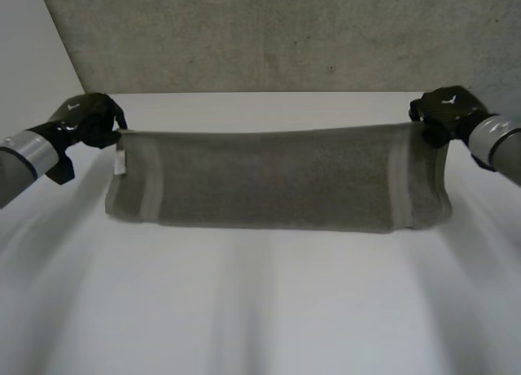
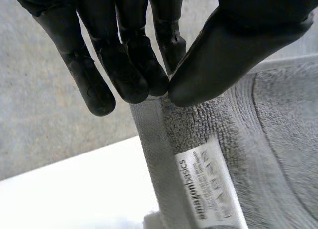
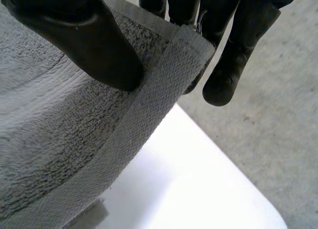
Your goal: Fold the towel.
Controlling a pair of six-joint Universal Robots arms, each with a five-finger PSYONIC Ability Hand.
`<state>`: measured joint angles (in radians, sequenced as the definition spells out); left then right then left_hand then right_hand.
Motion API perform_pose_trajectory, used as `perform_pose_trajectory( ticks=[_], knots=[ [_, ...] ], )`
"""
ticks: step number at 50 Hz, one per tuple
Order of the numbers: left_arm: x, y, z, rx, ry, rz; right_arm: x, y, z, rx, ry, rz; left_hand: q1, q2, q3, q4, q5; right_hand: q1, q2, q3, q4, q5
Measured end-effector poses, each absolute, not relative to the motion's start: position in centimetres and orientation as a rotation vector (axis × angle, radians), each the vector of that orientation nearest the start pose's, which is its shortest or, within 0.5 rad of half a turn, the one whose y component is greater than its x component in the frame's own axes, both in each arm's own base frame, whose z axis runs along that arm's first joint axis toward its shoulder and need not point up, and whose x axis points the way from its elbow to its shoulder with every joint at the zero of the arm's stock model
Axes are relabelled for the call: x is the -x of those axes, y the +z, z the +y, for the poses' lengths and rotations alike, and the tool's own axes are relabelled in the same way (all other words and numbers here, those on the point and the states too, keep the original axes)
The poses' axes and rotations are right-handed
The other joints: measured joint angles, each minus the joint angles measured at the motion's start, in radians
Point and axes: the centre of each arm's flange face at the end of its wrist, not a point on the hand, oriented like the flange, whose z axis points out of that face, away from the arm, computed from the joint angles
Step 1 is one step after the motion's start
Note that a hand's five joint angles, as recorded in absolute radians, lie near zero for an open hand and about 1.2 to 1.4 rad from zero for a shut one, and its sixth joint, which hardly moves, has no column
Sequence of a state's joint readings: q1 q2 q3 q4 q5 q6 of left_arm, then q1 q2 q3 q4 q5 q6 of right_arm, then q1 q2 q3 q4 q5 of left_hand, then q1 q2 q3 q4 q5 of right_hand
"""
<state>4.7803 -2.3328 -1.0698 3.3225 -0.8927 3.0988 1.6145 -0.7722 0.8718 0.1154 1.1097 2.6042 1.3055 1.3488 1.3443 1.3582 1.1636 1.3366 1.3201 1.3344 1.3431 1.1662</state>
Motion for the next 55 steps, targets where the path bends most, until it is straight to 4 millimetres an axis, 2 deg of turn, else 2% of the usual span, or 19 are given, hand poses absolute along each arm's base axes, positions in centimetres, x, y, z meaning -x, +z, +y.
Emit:
perform_pose_trajectory(
  ticks=[5,13,15,16,17,20,22,23,29,34,35,37,41,45,49,52,55],
  knots=[
    [17.0,16.7,-46.1,-0.702,-2.362,2.607,-19.6,17.9,-45.0,1.091,-1.961,2.174,0.000,0.000,0.000,0.000,0.000,0.000,0.000,0.000,0.000,0.000],
    [17.5,14.4,-47.5,-0.661,-2.326,2.613,-20.3,15.8,-45.9,1.074,-1.965,2.221,0.000,0.000,0.000,0.000,0.000,-0.002,-0.002,0.000,0.000,0.000],
    [17.5,14.1,-47.6,-0.655,-2.320,2.619,-20.5,15.6,-46.1,1.072,-1.970,2.225,0.000,0.000,0.000,0.000,0.000,-0.153,-0.147,-0.149,-0.156,-0.159],
    [17.5,14.0,-47.7,-0.654,-2.316,2.623,-20.5,15.4,-46.1,1.071,-1.973,2.228,-0.018,-0.009,-0.009,-0.009,-0.010,-0.337,-0.328,-0.328,-0.335,-0.347],
    [17.5,14.0,-47.7,-0.654,-2.316,2.624,-20.6,15.3,-46.2,1.070,-1.974,2.229,-0.076,-0.081,-0.078,-0.082,-0.065,-0.417,-0.409,-0.406,-0.412,-0.408],
    [17.7,14.1,-47.5,-0.661,-2.314,2.630,-20.7,15.5,-46.3,1.062,-1.990,2.231,-0.625,-0.637,-0.622,-0.639,-0.644,-0.956,-0.947,-0.930,-0.932,-0.985],
    [17.9,14.4,-47.4,-0.668,-2.319,2.629,-20.8,15.9,-46.3,1.051,-2.005,2.230,-0.912,-0.925,-0.910,-0.927,-0.933,-1.070,-1.069,-1.066,-1.072,-1.105],
    [18.0,14.7,-47.2,-0.672,-2.323,2.626,-20.8,16.3,-46.3,1.039,-2.016,2.227,-0.968,-1.005,-0.990,-1.000,-1.008,-1.091,-1.082,-1.084,-1.091,-1.106],
    [18.2,16.9,-46.4,-0.683,-2.349,2.604,-20.8,19.4,-45.5,0.941,-2.059,2.201,-0.983,-1.034,-1.023,-1.034,-1.055,-1.110,-1.083,-1.087,-1.095,-1.106],
    [17.9,19.6,-44.5,-0.687,-2.370,2.583,-20.3,22.6,-42.9,0.849,-2.043,2.189,-0.983,-1.034,-1.023,-1.034,-1.055,-1.111,-1.083,-1.087,-1.095,-1.106],
    [17.9,19.9,-44.3,-0.687,-2.371,2.582,-20.3,22.8,-42.6,0.844,-2.040,2.189,-0.983,-1.034,-1.023,-1.034,-1.055,-1.111,-1.083,-1.087,-1.095,-1.106],
    [17.8,20.9,-43.1,-0.690,-2.374,2.577,-20.1,23.7,-40.7,0.833,-2.026,2.186,-0.983,-1.034,-1.023,-1.034,-1.055,-1.112,-1.083,-1.087,-1.095,-1.106],
    [17.7,21.8,-41.3,-0.691,-2.368,2.583,-19.9,24.3,-38.0,0.843,-2.001,2.175,-0.983,-1.034,-1.023,-1.034,-1.055,-1.112,-1.083,-1.089,-1.095,-1.106],
    [17.8,21.9,-39.2,-0.689,-2.339,2.620,-20.0,23.9,-35.3,0.873,-1.947,2.162,-0.983,-1.034,-1.023,-1.034,-1.055,-1.112,-1.083,-1.092,-1.095,-1.106],
    [18.1,21.7,-37.2,-0.695,-2.306,2.667,-19.8,22.7,-33.8,0.902,-1.879,2.176,-0.983,-1.034,-1.023,-1.034,-1.055,-1.102,-1.078,-1.088,-1.092,-1.102],
    [18.3,21.5,-35.8,-0.711,-2.291,2.695,-19.3,21.4,-33.5,0.931,-1.832,2.214,-0.983,-1.034,-1.023,-1.034,-1.055,-1.064,-1.054,-1.074,-1.078,-1.069],
    [18.5,21.2,-34.3,-0.731,-2.290,2.710,-18.4,19.3,-33.7,0.987,-1.777,2.284,-0.981,-1.031,-1.021,-1.033,-1.043,-1.013,-1.000,-1.019,-1.025,-1.012]
  ],
)
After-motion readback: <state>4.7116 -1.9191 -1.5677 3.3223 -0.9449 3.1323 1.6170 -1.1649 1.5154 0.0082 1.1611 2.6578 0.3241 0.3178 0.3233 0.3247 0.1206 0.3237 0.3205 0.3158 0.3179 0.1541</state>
